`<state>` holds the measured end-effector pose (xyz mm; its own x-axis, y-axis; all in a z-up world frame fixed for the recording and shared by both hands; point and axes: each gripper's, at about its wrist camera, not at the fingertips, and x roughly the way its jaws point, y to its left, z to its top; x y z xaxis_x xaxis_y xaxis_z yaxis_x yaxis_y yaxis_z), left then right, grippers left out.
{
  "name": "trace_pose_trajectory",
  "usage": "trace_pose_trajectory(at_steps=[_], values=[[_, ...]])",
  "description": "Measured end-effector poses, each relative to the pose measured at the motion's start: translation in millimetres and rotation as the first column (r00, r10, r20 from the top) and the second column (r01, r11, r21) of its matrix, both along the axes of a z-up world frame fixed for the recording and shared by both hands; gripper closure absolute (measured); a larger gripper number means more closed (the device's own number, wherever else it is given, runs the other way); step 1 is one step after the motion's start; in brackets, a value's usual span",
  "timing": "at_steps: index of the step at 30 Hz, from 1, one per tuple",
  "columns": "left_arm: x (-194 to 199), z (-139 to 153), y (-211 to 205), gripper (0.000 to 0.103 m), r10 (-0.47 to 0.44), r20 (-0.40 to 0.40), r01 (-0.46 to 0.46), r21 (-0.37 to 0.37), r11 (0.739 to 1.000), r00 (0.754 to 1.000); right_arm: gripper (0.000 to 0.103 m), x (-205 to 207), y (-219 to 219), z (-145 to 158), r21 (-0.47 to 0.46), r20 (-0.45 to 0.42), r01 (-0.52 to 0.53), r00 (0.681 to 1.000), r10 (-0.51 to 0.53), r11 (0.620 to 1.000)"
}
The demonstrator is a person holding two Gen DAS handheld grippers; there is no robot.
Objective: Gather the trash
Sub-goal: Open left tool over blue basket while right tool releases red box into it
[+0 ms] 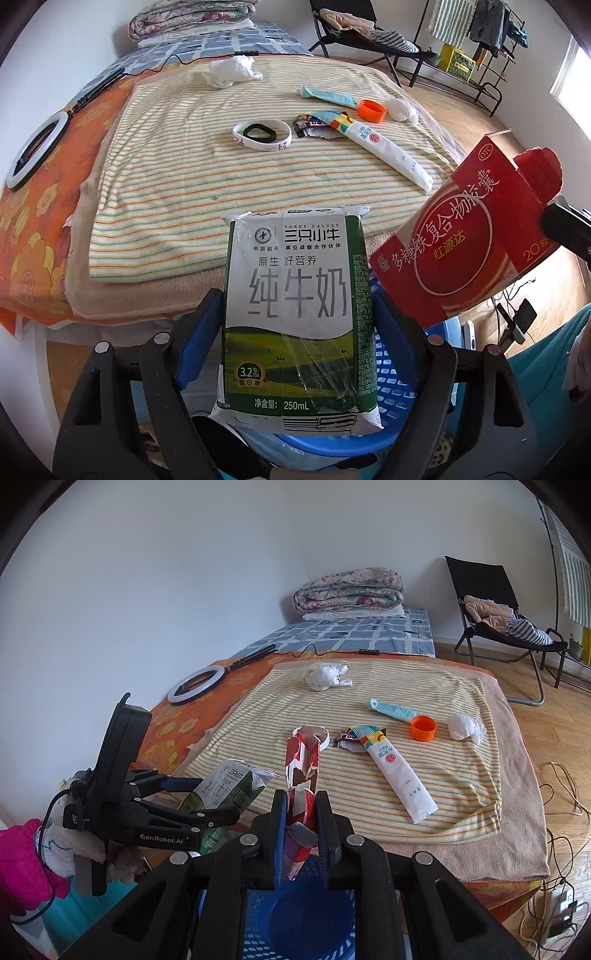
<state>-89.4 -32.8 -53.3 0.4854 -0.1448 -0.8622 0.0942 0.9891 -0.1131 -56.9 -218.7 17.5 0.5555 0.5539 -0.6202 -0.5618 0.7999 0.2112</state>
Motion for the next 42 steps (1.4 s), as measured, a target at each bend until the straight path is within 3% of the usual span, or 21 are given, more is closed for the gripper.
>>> trace_pose_trajectory(at_steps=[14, 26, 27, 29, 33, 42], values=[[-19.9, -63.8, -24.3, 0.020, -0.044, -0.125, 0.048, 0.027, 0.998, 0.991, 0.090, -34.6, -6.0, -60.1, -0.077, -0.116, -0.013, 0.993, 0.004, 0.997], [-10.9, -88.1, -34.8, 0.020, -0.074, -0.174, 0.083, 0.046, 0.995, 0.982, 0.089, -27.7, -1.4, -105.6, -0.140, -0.204, -0.015, 0.979, -0.014, 0.990], [-10.7, -89.5, -36.4, 0.020, -0.079, -0.178, 0.089, 0.049, 0.995, 0.981, 0.083, -27.5, -0.6, -108.2, -0.144, -0.210, -0.018, 0.978, -0.012, 0.989], [-9.9, -92.8, -39.2, 0.020, -0.086, -0.188, 0.099, 0.061, 0.993, 0.978, 0.082, -27.1, 1.1, -113.3, -0.149, -0.227, -0.023, 0.974, -0.011, 0.989], [-9.4, -96.7, -41.2, 0.020, -0.093, -0.197, 0.108, 0.069, 0.992, 0.976, 0.061, -24.4, 2.8, -120.3, -0.171, -0.239, -0.018, 0.971, -0.023, 0.985], [-9.1, -96.7, -37.4, 0.019, -0.072, -0.205, 0.088, 0.067, 0.994, 0.976, 0.032, -19.4, 0.5, -122.9, -0.195, -0.240, 0.016, 0.969, -0.063, 0.981]])
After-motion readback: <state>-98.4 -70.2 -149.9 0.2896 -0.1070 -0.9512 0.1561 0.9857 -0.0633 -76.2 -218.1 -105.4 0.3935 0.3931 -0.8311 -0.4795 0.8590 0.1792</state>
